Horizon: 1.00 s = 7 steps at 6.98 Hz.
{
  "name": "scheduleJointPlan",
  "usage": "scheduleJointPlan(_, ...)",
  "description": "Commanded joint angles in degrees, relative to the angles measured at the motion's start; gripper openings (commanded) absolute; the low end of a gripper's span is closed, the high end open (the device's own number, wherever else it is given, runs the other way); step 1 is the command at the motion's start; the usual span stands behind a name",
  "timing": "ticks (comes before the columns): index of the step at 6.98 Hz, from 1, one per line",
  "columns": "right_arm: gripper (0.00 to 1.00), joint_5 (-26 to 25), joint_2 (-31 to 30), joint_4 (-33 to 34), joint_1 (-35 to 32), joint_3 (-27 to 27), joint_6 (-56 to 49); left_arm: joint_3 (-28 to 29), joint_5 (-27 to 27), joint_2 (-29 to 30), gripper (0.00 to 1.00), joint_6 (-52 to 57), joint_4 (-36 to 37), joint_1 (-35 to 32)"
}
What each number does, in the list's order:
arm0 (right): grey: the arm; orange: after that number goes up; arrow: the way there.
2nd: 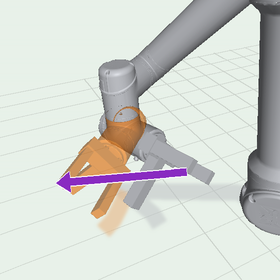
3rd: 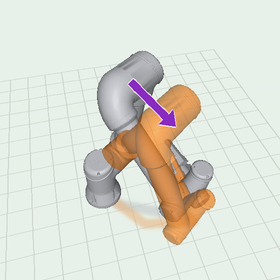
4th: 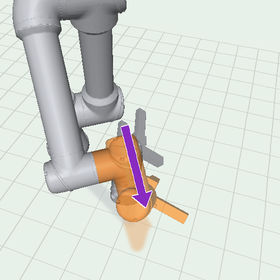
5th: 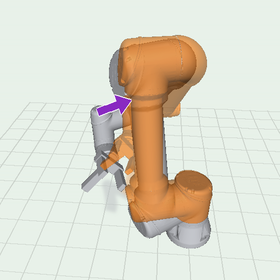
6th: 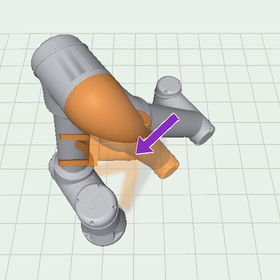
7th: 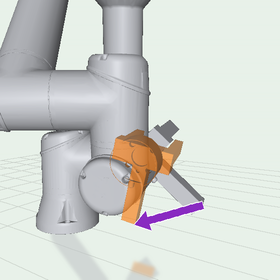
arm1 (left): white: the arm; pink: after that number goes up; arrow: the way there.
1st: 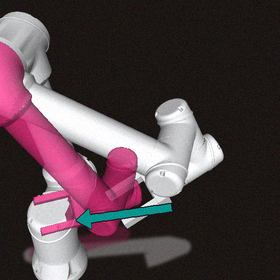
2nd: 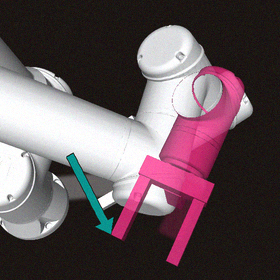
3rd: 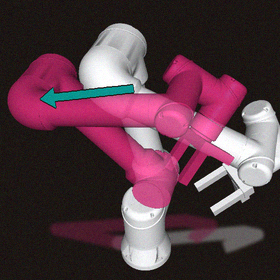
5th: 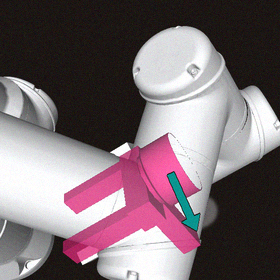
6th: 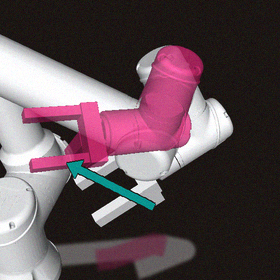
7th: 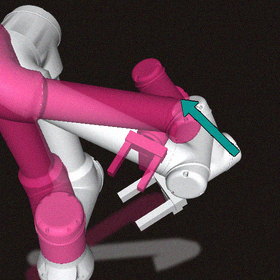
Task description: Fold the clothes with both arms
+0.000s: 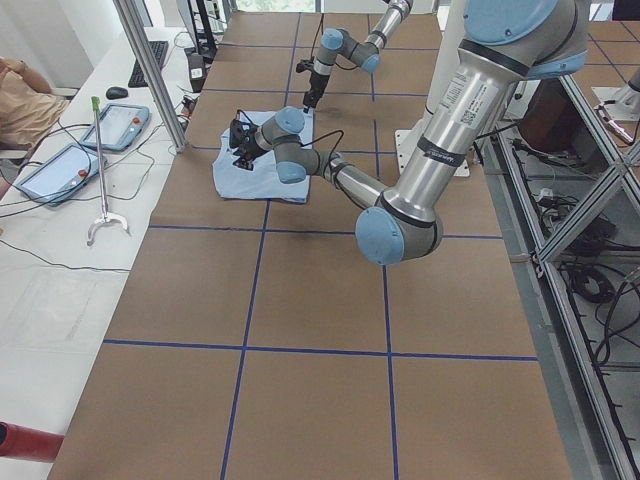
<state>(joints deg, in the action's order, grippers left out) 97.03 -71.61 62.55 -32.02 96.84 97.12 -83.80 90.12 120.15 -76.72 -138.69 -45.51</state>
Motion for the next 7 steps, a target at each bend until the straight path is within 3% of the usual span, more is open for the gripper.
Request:
scheduleJointPlan(1, 0.13, 0.09, -0.29, -0.15, 0.11, 0.02, 0.00, -0.13, -0.04, -0.01, 0.42, -0.09, 0.09, -0.02)
scheduleJointPlan(2, 0.00, 0.09, -0.81, -0.50, 0.11, 0.45, -0.08, -0.13, -0.04, -0.01, 0.42, -0.10, 0.00, -0.02)
scheduleJointPlan(5, 0.00, 2.79, -1.16, -0.50, -0.06, 1.94, -0.17, -1.27, -0.04, -0.01, 0.42, -0.18, 0.09, -0.20)
scheduleJointPlan(6, 0.00, 4.29, -3.34, -0.50, -0.15, 4.82, -0.26, -1.62, 0.05, -0.27, 0.42, -0.36, 0.09, -0.28)
scheduleJointPlan(7, 0.00, 4.91, -9.63, 0.28, 0.02, 14.34, -0.17, -2.24, 0.05, -0.53, 0.42, -0.62, 0.09, -0.29)
